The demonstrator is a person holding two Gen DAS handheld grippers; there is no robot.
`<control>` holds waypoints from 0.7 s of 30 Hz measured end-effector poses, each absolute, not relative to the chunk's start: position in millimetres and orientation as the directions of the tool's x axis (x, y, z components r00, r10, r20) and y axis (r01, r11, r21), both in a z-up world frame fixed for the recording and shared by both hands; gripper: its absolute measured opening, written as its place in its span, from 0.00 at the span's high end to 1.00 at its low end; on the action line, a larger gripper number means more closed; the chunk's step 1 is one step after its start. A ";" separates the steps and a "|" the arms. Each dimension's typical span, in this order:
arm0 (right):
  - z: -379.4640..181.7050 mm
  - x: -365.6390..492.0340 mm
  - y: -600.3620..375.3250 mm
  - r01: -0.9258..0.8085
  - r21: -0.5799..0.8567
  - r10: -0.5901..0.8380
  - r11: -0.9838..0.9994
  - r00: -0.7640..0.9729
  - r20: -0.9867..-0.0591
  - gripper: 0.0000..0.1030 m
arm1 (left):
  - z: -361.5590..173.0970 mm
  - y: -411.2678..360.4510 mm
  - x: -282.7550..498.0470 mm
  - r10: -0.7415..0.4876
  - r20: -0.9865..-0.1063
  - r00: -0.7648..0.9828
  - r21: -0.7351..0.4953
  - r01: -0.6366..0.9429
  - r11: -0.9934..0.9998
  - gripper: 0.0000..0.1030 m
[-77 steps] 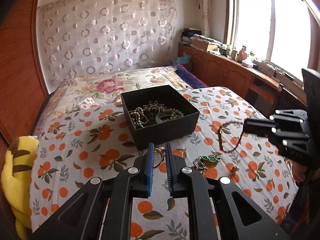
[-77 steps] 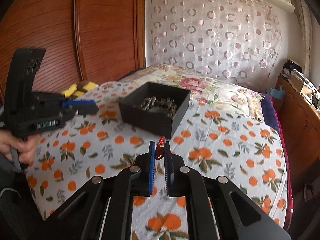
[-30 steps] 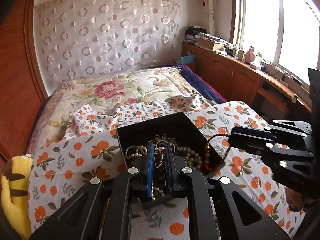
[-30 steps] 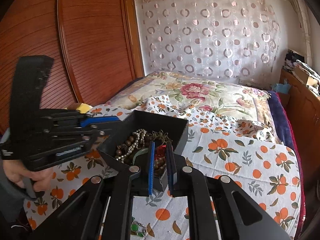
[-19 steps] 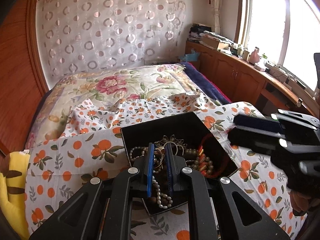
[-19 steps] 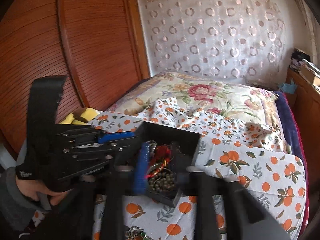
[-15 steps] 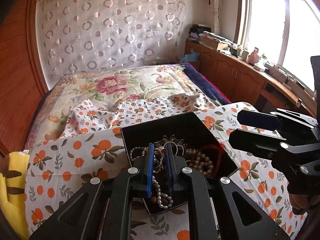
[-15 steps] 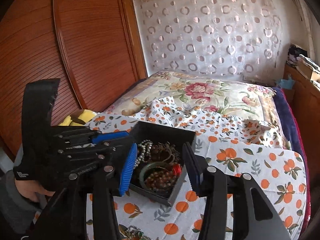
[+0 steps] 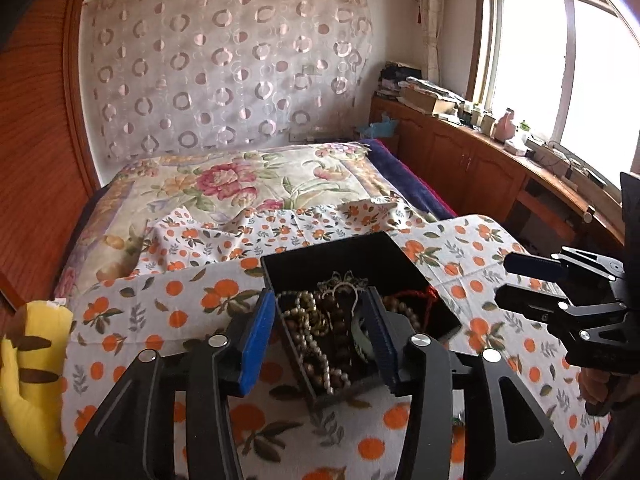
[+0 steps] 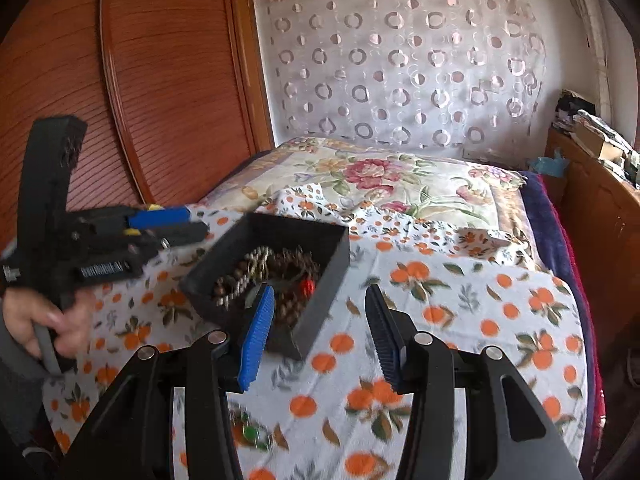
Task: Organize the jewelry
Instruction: 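Move the left tool to the green-stone silver brooch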
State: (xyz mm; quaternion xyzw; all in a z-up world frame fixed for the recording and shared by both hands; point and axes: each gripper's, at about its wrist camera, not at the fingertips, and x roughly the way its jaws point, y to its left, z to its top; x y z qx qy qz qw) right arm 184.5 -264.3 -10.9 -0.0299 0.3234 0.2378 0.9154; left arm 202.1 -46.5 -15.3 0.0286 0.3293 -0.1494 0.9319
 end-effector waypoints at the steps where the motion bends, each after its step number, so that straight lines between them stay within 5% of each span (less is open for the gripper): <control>1: -13.6 179.0 -265.8 -0.455 0.091 0.411 0.886 0.679 -0.609 0.51 | -14.8 -45.7 197.1 -0.260 -0.621 0.740 -0.038 0.302 0.952 0.56; 8: -36.1 144.2 -269.7 -0.481 0.059 0.395 0.875 0.638 -0.661 0.53 | -18.5 -46.9 166.4 -0.274 -0.621 0.734 -0.008 0.344 0.939 0.38; 17: -61.3 102.3 -262.9 -0.538 0.054 0.401 0.841 0.554 -0.730 0.55 | -36.1 -62.8 135.8 -0.313 -0.646 0.696 -0.004 0.407 0.913 0.34; 21: -69.4 92.1 -254.6 -0.569 0.043 0.400 0.821 0.520 -0.755 0.64 | -49.6 -73.9 131.9 -0.318 -0.670 0.671 -0.001 0.427 0.904 0.34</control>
